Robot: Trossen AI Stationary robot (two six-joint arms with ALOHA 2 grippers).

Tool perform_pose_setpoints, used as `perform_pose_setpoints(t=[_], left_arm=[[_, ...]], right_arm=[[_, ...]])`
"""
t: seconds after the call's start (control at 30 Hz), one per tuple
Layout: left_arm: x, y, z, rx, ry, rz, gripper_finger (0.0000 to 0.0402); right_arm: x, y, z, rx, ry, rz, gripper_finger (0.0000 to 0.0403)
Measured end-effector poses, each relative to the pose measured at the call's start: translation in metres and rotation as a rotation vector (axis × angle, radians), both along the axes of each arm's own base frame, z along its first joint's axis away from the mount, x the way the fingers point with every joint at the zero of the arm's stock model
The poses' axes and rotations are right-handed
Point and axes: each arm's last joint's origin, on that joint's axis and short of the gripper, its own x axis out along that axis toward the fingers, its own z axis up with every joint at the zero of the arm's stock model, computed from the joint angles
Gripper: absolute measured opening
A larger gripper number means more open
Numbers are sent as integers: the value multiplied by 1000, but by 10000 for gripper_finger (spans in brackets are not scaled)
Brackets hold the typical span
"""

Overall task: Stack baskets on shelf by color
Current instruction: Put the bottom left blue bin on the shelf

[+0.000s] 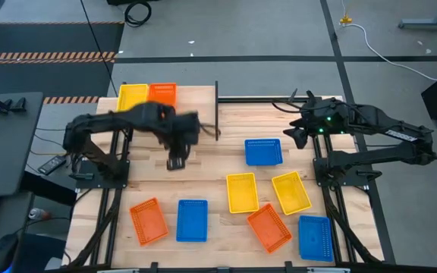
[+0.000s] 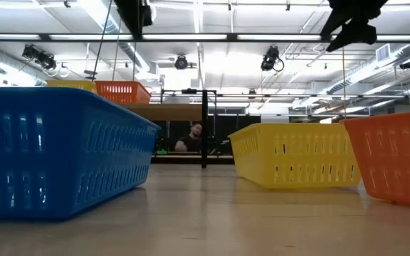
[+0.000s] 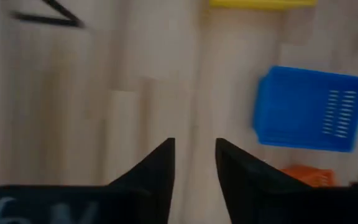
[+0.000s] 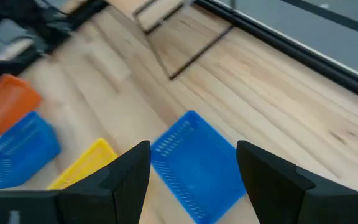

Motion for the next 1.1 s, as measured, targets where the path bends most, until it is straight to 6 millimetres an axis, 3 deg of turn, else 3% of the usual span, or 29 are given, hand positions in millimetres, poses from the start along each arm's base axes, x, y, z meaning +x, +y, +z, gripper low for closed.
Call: perform_pose_setpoints(t=[0.27,0.5,0.7,0.9,1.1], left_arm=[[4,-67,-38,-133,60,36,192],[7,-126,-46,-256,-62,4,230],[12,-171,-59,-259,-120,-83,244],[20,-215,-96,-226,-84,-141,250],[26,-234,-138,-181,39,-98,252]], right_arm=[[1,-4,-3,6,33,-8,244],[3,-9,-5,-29,70,-1,244],[2,-13,-6,-59,109,19,244],[0,-16,-9,-65,163,17,244],[-1,-17,-10,-63,169,8,244]])
